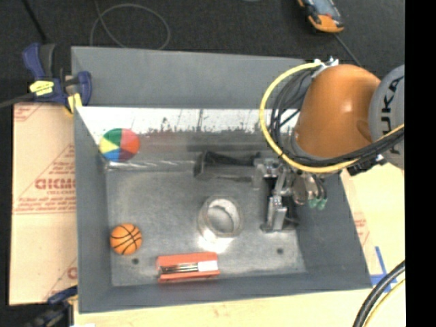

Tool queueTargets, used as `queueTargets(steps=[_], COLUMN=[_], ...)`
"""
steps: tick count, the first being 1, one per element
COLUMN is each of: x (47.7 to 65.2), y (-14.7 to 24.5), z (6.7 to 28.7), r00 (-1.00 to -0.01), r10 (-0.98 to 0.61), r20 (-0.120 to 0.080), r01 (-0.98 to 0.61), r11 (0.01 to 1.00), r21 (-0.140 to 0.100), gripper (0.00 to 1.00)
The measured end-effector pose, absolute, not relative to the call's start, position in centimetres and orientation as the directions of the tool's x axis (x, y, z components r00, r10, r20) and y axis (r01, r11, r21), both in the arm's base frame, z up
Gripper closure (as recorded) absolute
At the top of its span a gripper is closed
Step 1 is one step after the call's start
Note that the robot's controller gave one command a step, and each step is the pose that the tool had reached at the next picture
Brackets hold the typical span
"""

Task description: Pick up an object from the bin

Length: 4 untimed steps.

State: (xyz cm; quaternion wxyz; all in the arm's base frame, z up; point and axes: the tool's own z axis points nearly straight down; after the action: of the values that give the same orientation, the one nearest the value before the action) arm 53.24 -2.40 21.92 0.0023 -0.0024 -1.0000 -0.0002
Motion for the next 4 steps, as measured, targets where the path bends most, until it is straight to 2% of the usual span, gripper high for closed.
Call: queueTargets(steps=[1, 2, 3, 4], x=[53.4, 54.7, 54.8, 53.9], y=[-2.4, -0.3, 0.2, 3.4], z=[22.4, 20.0, 17.4, 17.2], r00=[-1.000, -0.998, -1.000, -0.995], r10=[0.004, 0.061, 0.015, 0.095], r20=[-0.003, -0.006, -0.003, -0.001], r01=[0.004, 0.061, 0.015, 0.095], r11=[1.000, 0.998, 1.000, 0.995], r21=[0.000, 0.000, 0.002, 0.001], gripper=[0.00, 0.00, 0.00, 1.00])
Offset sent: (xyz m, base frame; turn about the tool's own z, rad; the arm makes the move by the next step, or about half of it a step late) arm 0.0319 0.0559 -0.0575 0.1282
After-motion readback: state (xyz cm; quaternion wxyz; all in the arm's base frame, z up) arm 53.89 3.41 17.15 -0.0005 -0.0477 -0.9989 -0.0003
